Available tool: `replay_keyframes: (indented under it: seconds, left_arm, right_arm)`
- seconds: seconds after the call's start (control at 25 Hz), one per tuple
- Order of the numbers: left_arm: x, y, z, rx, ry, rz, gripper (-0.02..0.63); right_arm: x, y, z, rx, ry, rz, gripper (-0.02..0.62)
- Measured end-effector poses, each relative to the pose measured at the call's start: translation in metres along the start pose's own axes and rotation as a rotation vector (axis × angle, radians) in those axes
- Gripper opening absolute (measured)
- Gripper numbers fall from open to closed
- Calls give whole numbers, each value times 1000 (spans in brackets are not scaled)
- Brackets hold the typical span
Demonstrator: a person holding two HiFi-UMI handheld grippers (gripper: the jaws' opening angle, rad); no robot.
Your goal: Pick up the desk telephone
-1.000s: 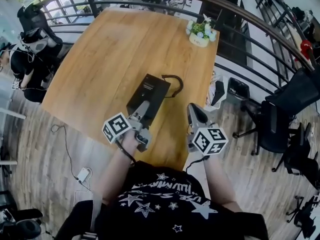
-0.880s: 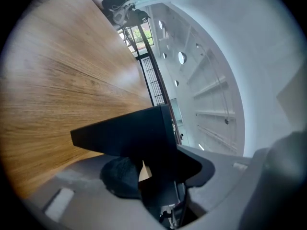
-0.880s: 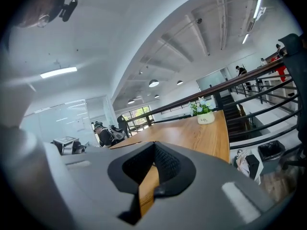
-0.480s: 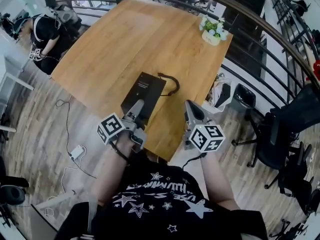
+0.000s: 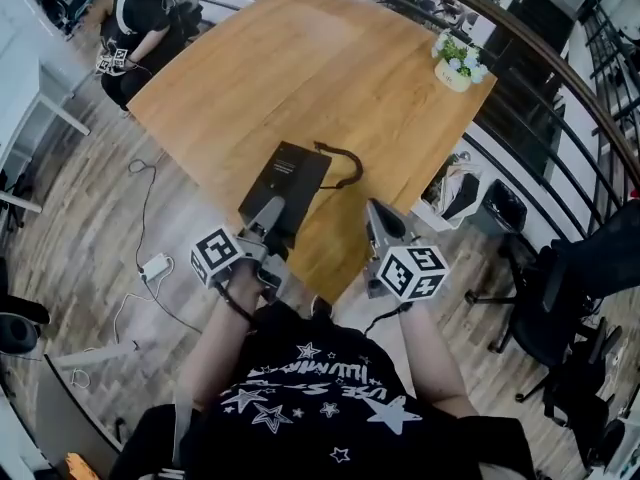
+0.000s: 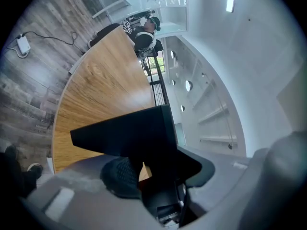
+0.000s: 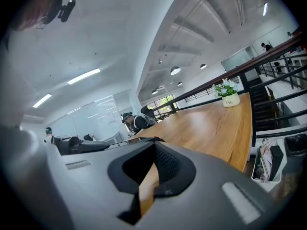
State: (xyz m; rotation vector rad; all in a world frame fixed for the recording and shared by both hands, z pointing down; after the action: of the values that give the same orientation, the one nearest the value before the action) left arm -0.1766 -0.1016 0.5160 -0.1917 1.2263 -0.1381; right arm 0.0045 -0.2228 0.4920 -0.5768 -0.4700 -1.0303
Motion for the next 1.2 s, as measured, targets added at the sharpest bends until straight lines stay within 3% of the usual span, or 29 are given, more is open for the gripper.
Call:
replay_keyframes:
  seconds: [0.52, 1.2]
  left_arm:
    - [4, 41, -1, 40, -9, 24, 206]
    - [11, 171, 37, 37, -25, 53, 206]
  right_arm:
    - [-30, 7, 29, -63, 19, -63, -2]
    - [-109, 85, 92, -91, 76, -52, -2]
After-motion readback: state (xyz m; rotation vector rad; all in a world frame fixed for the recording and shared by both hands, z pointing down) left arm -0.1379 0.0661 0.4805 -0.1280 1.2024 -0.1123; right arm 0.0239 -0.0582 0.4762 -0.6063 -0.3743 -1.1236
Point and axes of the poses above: the fingertips, and each gripper's own axes: y backward along the fingers, x to its right, z out of its underside, the point moved 3 cm from there along y, backward along the fingers, and after that the axes turned 11 degrees about -y, right-handed, at the moved point
